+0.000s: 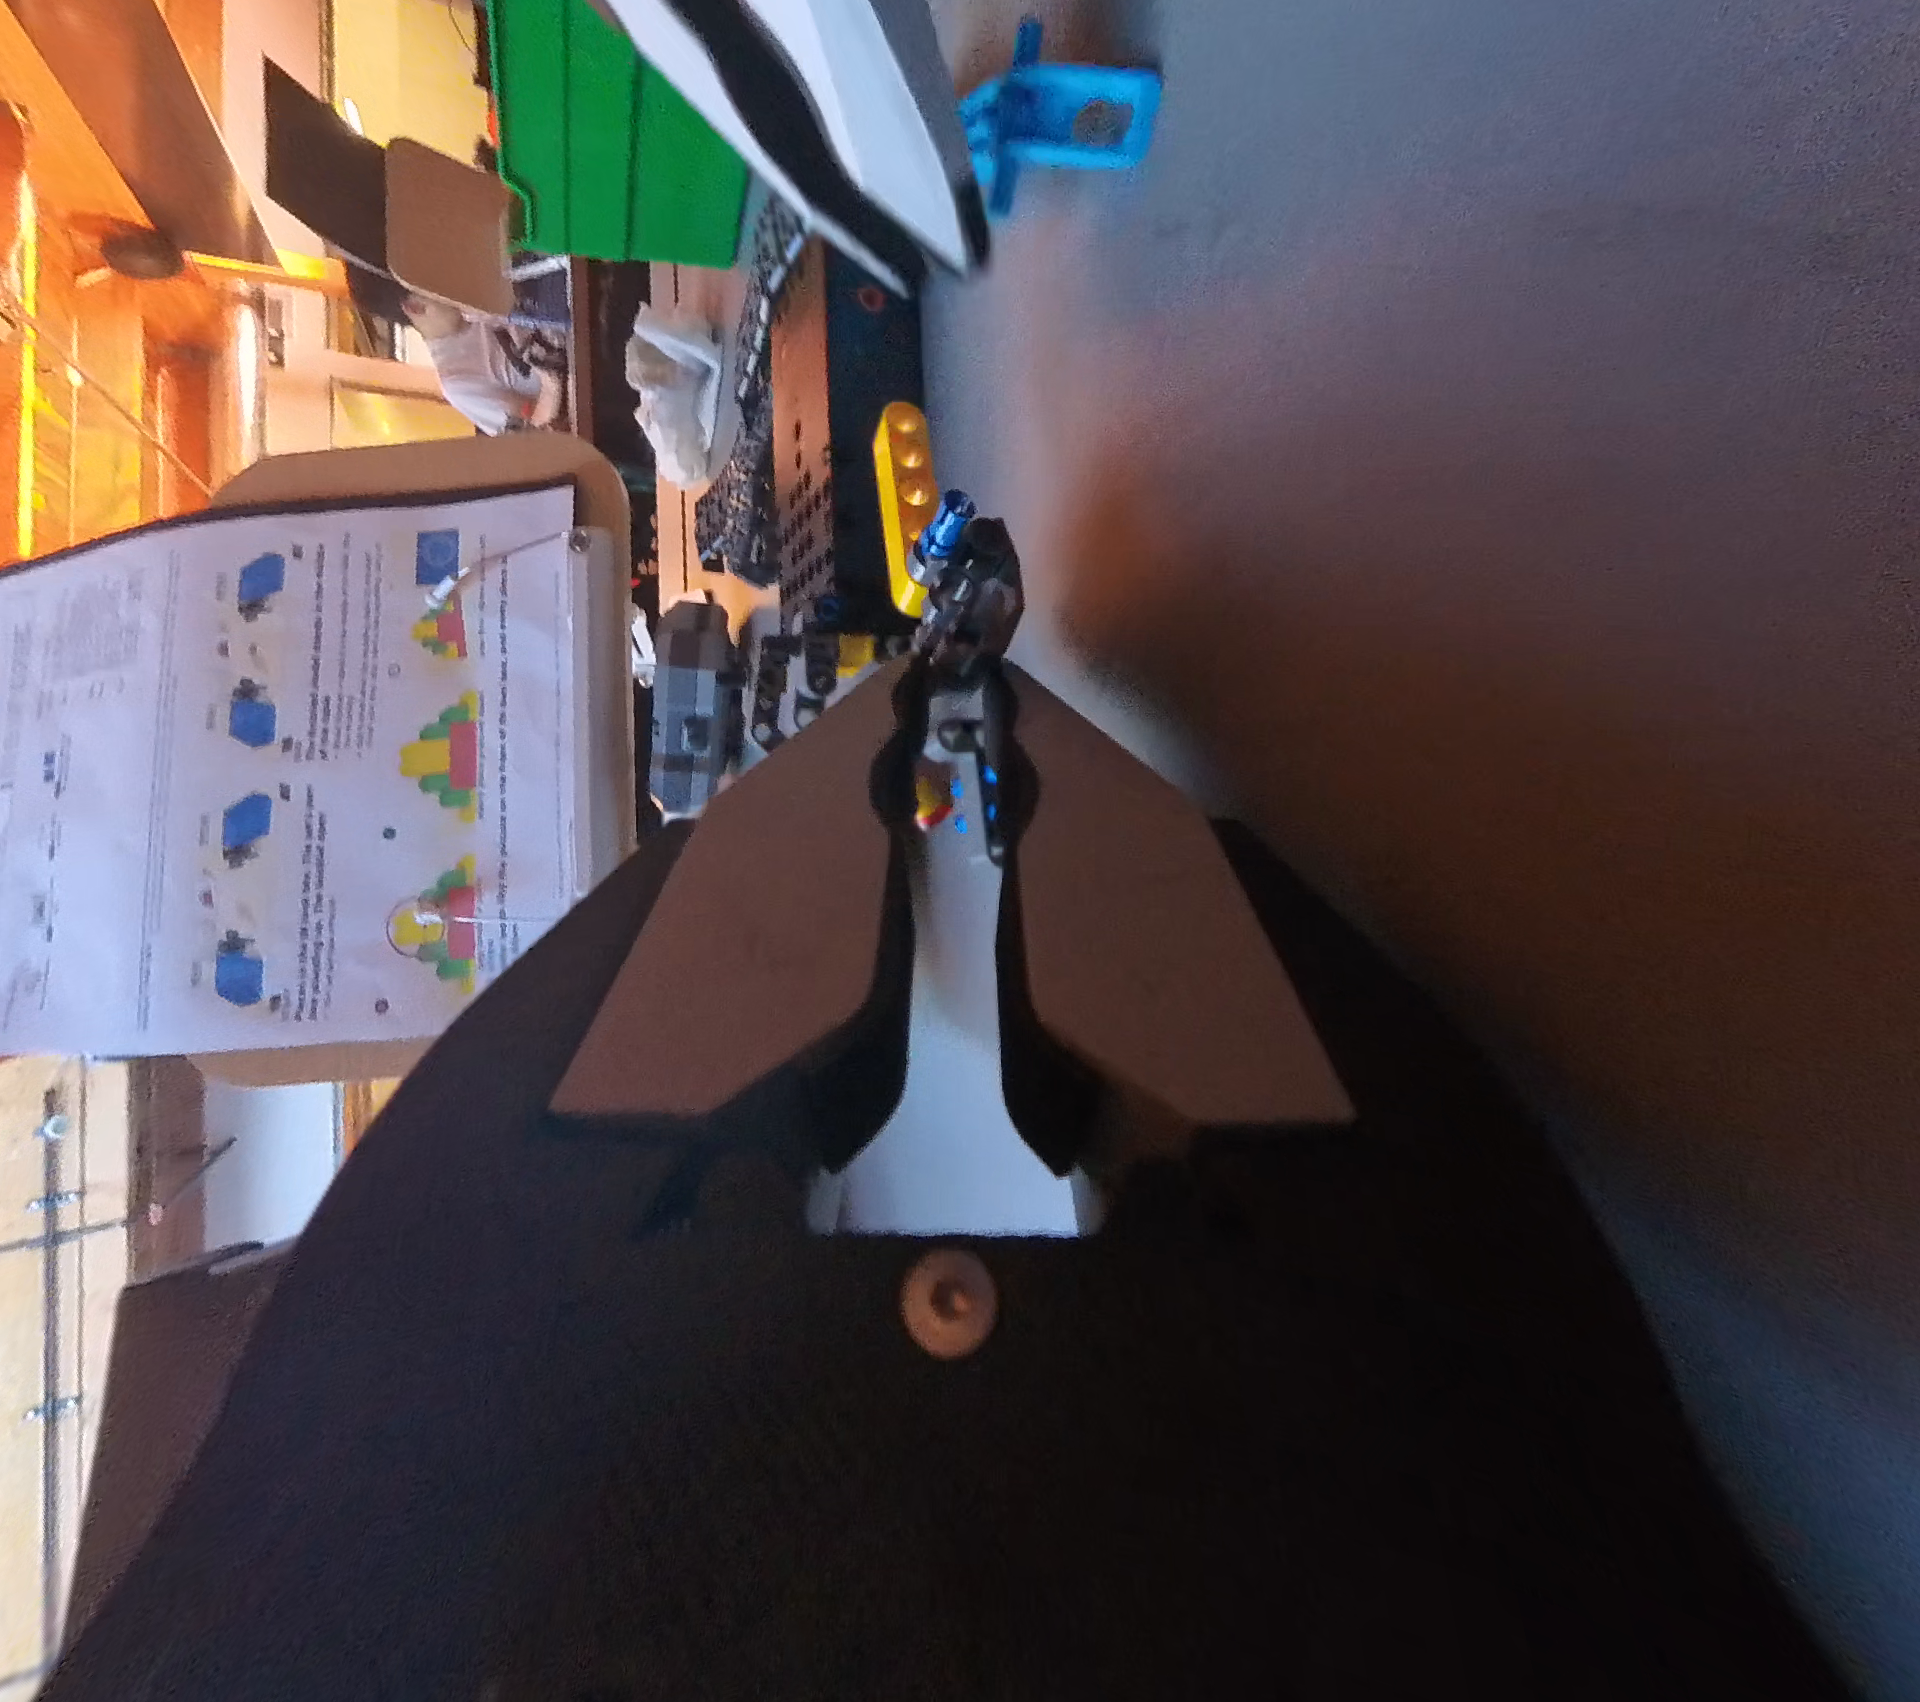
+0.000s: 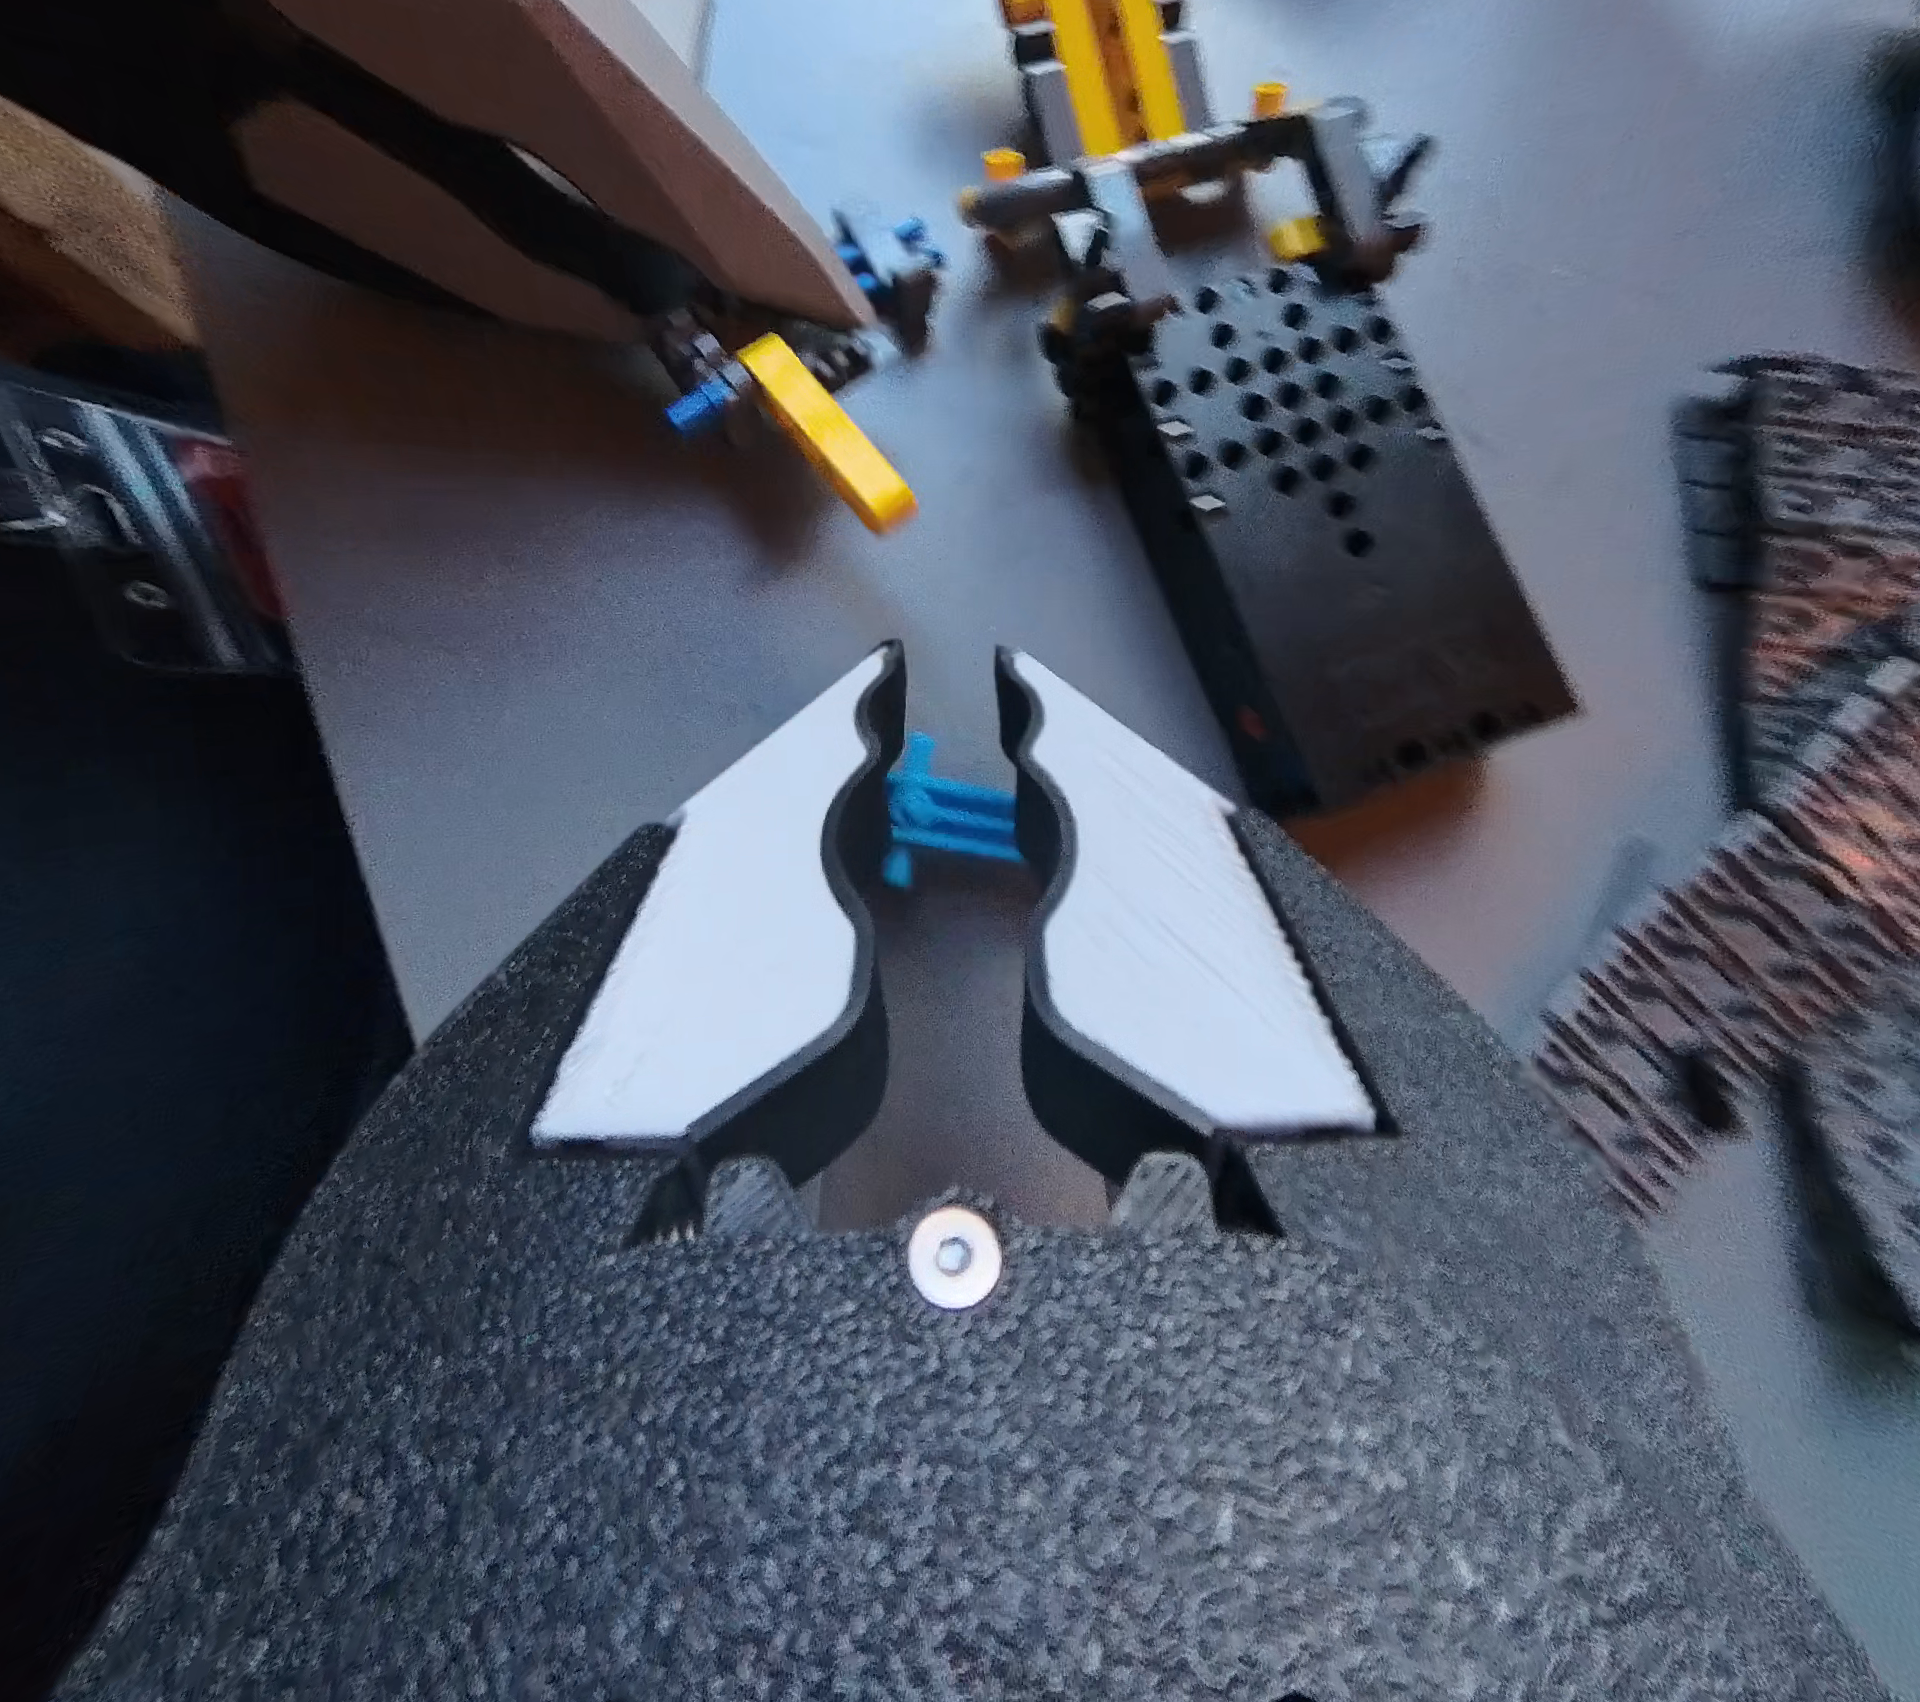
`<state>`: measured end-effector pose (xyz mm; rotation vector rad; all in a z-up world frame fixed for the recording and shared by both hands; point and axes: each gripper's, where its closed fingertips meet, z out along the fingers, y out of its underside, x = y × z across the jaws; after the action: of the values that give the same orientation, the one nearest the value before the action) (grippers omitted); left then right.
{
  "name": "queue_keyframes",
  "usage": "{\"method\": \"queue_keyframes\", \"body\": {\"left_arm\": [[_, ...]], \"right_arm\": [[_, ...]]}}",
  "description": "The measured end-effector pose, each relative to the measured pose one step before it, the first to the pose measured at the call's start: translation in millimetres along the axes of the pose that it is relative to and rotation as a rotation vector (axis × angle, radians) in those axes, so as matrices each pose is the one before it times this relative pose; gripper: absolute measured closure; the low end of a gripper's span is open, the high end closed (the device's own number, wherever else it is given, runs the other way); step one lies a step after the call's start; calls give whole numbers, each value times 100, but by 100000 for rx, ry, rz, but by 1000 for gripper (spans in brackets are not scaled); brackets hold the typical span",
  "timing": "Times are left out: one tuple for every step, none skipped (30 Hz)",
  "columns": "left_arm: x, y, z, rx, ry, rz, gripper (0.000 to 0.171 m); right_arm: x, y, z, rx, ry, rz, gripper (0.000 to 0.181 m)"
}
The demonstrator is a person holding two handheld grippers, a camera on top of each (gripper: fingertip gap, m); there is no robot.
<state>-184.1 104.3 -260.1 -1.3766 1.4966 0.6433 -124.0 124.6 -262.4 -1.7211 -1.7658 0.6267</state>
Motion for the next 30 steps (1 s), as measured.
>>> {"method": "queue_keyframes", "body": {"left_arm": [[262, 517, 217, -2870, 1757, -636, 164], [101, 492, 225, -2761, 498, -446, 164], [-65, 191, 61, -917, -15, -339, 165], [24, 40, -6, -354, 1419, -2498, 165], [19, 109, 13, -1055, 2088, -4215, 164], [-50, 219, 44, -2111, 1696, -3992, 163], [-88, 247, 37, -2768, 1006, -2126, 164], [-29, 136, -56, -2342, 548, 74, 164], [-61, -92, -143, -972, -463, 805, 164], [114, -340, -215, 687, 237, 544, 163], [244, -444, -220, 1292, 1093, -168, 163], [196, -413, -187, 1227, 643, -390, 163], [188, -307, -106, 800, 437, 444, 163], [224, -153, 0, 155, 544, 1110, 163], [222, -55, 83, -186, 471, 972, 163], [-34, -32, 37, -118, -898, 607, 163], [16, 7, -5, -558, 58, 251, 163], [52, 0, -79, -806, 1001, -675, 163], [103, -65, -133, -427, 1660, -1969, 163], [71, -87, -144, -570, 1610, -3220, 161], [-15, -16, -135, -1385, 1103, -3635, 158], [36, -72, -171, -1287, 1189, -2613, 155], [105, -226, -227, -237, 1127, -1264, 151], [202, -323, -260, 538, 1349, -445, 148], [288, -378, -203, 1008, 1620, -634, 146], [351, -347, -156, 1086, 1854, -777, 146], [287, -279, -126, 1020, 1617, -684, 146], [289, -184, -113, 973, 1947, -478, 147], [304, -139, -128, 1140, 2398, -611, 149], [355, -100, -143, 1306, 3159, -1334, 151]], "right_arm": [[563, 417, -761, -1140, 1514, -959, 167], [570, 587, -714, -1533, 1515, -837, 167], [741, 657, -618, -1627, 2518, -111, 167], [599, 579, -480, -1017, 1605, 576, 166], [185, 431, -367, -271, -727, 611, 164], [-76, 229, -308, 530, -1806, -357, 159], [-178, 8, -267, 1537, -1581, -1941, 154], [-192, -116, -187, 2012, -1154, -2798, 150], [-89, -28, -69, 1263, -554, -2210, 149], [4, 172, 47, -351, -243, -1001, 147], [-26, 341, 141, -1660, -442, -445, 144], [-43, 397, 184, -1996, -232, -867, 141], [23, 347, 184, -1646, 633, -1523, 140], [60, 167, 183, -681, 1129, -1678, 138], [-65, 4, 183, 146, 270, -1038, 136], [-193, -42, 165, 145, -834, -98, 136], [-223, -119, 121, 364, -1112, 296, 133], [-301, -246, 28, 1193, -1616, 323, 130], [-418, -398, -94, 2229, -2475, 593, 130], [-471, -656, -216, 3712, -2999, 1151, 130], [-502, -860, -290, 4859, -3310, 1846, 130], [-516, -921, -268, 4912, -3436, 2093, 130], [-560, -833, -161, 4085, -3252, 1297, 131], [-509, -553, -3, 2376, -2375, -43, 131], [-269, -162, 192, 188, -754, -839, 130], [-65, 177, 320, -1550, 262, -702, 129], [-85, 341, 390, -2135, -214, -140, 127], [-152, 366, 365, -1680, -1045, 299, 125], [-123, 325, 274, -1098, -1137, 550, 125], [-133, 299, 184, -825, -1236, 696, 125]]}}
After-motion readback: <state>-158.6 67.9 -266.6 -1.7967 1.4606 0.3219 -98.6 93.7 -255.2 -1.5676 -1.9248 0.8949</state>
